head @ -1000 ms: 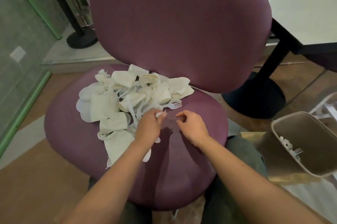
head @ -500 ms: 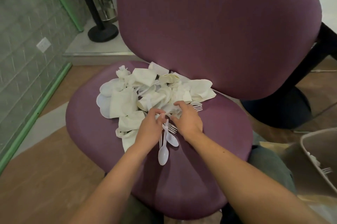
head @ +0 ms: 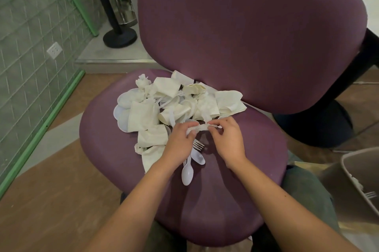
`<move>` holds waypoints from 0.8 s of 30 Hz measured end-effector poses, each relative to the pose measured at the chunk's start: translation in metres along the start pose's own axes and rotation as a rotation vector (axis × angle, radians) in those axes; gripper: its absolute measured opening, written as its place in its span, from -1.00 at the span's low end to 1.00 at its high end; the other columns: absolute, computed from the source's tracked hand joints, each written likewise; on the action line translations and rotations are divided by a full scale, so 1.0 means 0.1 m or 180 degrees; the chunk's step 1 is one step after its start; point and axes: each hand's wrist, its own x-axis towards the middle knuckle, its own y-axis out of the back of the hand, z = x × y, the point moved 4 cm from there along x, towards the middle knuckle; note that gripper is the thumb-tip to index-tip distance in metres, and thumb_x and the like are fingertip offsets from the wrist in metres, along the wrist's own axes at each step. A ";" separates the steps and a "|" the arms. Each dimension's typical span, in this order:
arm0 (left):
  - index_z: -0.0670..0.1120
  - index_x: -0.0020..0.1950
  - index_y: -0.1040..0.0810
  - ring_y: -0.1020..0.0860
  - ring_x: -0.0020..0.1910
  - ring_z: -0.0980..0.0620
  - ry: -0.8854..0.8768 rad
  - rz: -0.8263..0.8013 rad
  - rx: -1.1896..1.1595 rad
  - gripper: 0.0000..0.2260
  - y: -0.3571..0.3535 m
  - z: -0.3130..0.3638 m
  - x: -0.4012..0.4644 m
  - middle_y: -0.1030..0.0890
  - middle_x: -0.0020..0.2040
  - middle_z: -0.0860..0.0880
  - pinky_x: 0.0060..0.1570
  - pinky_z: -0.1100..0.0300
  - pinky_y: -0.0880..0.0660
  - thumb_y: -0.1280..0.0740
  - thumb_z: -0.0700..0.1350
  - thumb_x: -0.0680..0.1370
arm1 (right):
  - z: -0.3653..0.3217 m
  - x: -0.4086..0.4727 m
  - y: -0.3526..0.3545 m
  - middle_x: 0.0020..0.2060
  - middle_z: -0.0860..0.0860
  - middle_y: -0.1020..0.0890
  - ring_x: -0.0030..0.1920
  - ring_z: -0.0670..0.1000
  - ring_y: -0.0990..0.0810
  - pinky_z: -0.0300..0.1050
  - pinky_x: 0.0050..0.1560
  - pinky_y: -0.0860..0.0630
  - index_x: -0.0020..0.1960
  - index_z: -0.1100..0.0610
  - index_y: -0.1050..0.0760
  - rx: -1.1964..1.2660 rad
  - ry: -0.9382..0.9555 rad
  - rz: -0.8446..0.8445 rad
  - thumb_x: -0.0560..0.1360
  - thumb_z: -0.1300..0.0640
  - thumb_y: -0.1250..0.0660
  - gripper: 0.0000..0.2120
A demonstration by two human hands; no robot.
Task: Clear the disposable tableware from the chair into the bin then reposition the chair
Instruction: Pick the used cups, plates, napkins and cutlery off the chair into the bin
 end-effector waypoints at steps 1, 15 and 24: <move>0.06 0.35 -0.46 -0.38 0.22 0.18 -0.0034 -0.0058 0.0050 -0.70 -0.02 0.02 -0.01 -0.41 0.27 0.03 0.21 0.30 -0.24 -0.24 -0.12 0.62 | -0.04 -0.03 0.04 -0.05 -0.16 -0.51 0.00 -0.05 -0.53 -0.17 0.03 -0.50 0.00 -0.01 -0.65 0.0118 0.0040 0.0014 0.50 0.16 -0.37 -0.87; -0.05 0.30 -0.41 -0.40 0.13 0.13 -0.0147 -0.0370 0.0314 -0.73 -0.06 0.22 -0.11 -0.36 0.19 0.06 0.07 0.18 -0.29 -0.18 0.00 0.63 | -0.27 -0.19 0.27 -0.16 -0.01 -0.67 -0.23 -0.14 -0.58 -0.37 -0.16 -0.46 -0.10 0.05 -0.63 0.1355 -0.0516 -0.0125 0.45 0.18 -0.46 -0.95; 0.12 0.31 -0.27 -0.54 0.15 0.10 0.0785 -0.0062 -0.1695 -0.66 -0.01 0.16 -0.14 -0.50 0.08 0.18 0.22 0.07 -0.44 -0.18 0.21 0.59 | -0.35 -0.40 0.03 0.00 -0.05 -0.54 0.00 -0.07 -0.58 -0.25 0.00 -0.50 -0.02 -0.03 -0.65 0.1257 -0.0365 -0.0382 0.44 0.09 -0.49 -0.87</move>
